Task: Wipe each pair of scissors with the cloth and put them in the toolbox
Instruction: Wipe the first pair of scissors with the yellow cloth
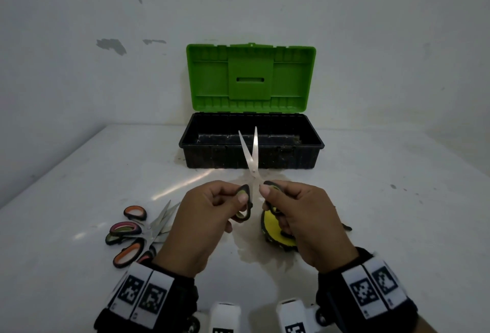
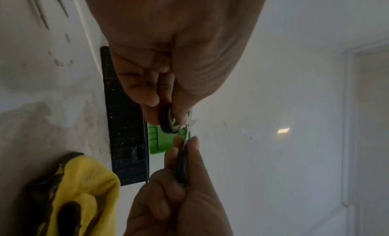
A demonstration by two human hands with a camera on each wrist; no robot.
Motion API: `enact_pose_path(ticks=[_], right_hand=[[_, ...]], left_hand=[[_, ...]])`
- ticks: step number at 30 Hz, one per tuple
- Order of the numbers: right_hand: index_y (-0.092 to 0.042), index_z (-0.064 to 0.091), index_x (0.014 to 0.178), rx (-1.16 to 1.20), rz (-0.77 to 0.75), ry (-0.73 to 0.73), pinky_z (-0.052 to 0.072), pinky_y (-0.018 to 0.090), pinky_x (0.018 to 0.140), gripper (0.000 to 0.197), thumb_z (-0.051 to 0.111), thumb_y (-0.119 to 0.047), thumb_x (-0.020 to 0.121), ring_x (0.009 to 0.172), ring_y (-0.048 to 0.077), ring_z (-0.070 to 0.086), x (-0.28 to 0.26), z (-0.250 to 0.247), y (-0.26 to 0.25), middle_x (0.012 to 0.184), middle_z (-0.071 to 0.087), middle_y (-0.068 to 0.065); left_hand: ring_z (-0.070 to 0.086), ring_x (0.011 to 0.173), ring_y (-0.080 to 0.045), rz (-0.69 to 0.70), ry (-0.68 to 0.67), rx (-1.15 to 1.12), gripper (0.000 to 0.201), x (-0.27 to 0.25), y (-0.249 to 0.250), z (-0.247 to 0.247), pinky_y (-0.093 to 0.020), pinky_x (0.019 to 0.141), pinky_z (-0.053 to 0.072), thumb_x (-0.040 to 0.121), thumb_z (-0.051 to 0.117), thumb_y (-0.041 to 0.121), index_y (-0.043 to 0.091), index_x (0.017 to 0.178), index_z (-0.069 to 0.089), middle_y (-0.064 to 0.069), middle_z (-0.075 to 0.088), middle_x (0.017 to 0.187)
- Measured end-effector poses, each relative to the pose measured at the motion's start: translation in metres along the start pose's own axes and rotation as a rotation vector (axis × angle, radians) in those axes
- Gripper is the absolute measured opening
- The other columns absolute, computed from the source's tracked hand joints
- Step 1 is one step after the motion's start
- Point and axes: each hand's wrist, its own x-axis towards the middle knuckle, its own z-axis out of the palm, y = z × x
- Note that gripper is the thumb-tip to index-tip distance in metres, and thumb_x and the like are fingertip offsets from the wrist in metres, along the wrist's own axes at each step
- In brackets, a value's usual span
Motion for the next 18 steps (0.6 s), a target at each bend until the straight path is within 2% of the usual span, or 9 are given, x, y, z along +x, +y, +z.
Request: enact_pose_path(ticks=[2,4,6,8,11,14,16,18], right_hand=[[-0.013,0.078,0.085,0.036,0.010,0.013,0.031,0.019,0.040,0.012,0.072,-0.023,0.087,0.040,0.007,0.035,-0.002,0.007,0.004,0.056,0.059,-0.002],[-0.011,0.078,0.084,0.080,0.013,0.026,0.028,0.023,0.042,0.015,0.071,-0.025,0.087,0.045,0.011,0.033,-0.004,0.014,0.010,0.059,0.055,0.003],[-0.014,0.079,0.085,0.123,0.015,0.028,0.028,0.025,0.044,0.014,0.070,-0.025,0.088,0.048,0.013,0.032,-0.007,0.021,0.014,0.060,0.048,0.006],[-0.018,0.080,0.088,0.160,0.031,0.025,0.029,0.024,0.043,0.012,0.070,-0.024,0.089,0.048,0.012,0.031,-0.008,0.027,0.016,0.058,0.041,0.003],[-0.020,0.081,0.092,0.212,0.052,0.021,0.031,0.023,0.043,0.012,0.069,-0.022,0.090,0.048,0.011,0.031,-0.007,0.035,0.019,0.055,0.041,-0.003],[-0.018,0.080,0.095,0.216,0.072,0.002,0.033,0.023,0.043,0.014,0.068,-0.024,0.091,0.048,0.010,0.034,-0.003,0.040,0.018,0.056,0.045,-0.003],[-0.019,0.080,0.089,0.171,0.090,-0.060,0.034,0.022,0.043,0.015,0.068,-0.028,0.091,0.047,0.011,0.038,0.002,0.039,0.013,0.056,0.046,0.000],[-0.022,0.076,0.070,0.105,0.101,-0.112,0.035,0.020,0.041,0.024,0.067,-0.030,0.091,0.043,0.011,0.042,0.006,0.036,0.008,0.054,0.050,0.002]], left_hand=[[0.063,0.056,-0.006,-0.011,0.009,-0.038,0.005,0.001,-0.002,-0.001,-0.022,0.050,0.049,0.088,0.070,0.011,0.015,0.090,0.074,-0.004,0.076,0.076],[0.061,0.053,-0.006,-0.023,0.009,-0.069,0.003,0.001,-0.004,0.000,-0.023,0.050,0.048,0.087,0.071,0.010,0.012,0.089,0.073,-0.006,0.075,0.073],[0.061,0.054,-0.008,-0.025,0.015,-0.096,0.002,0.000,-0.005,0.001,-0.023,0.050,0.047,0.087,0.070,0.009,0.010,0.088,0.073,-0.008,0.074,0.073],[0.061,0.056,-0.011,-0.018,0.029,-0.114,0.002,-0.001,-0.007,0.001,-0.022,0.049,0.047,0.087,0.070,0.008,0.008,0.088,0.072,-0.011,0.074,0.074],[0.062,0.056,-0.012,-0.021,0.054,-0.129,0.002,-0.001,-0.010,0.001,-0.022,0.049,0.048,0.087,0.070,0.008,0.006,0.089,0.072,-0.011,0.073,0.074],[0.063,0.058,-0.012,-0.027,0.060,-0.138,0.004,0.001,-0.010,-0.001,-0.023,0.050,0.049,0.088,0.069,0.009,0.008,0.091,0.072,-0.008,0.074,0.074],[0.064,0.058,-0.011,-0.018,0.057,-0.108,0.005,0.003,-0.005,-0.007,-0.023,0.049,0.049,0.088,0.070,0.010,0.011,0.091,0.073,-0.007,0.074,0.076],[0.064,0.058,-0.010,0.007,0.070,-0.048,0.006,0.006,-0.001,-0.017,-0.022,0.048,0.048,0.086,0.071,0.011,0.013,0.091,0.074,-0.007,0.075,0.077]])
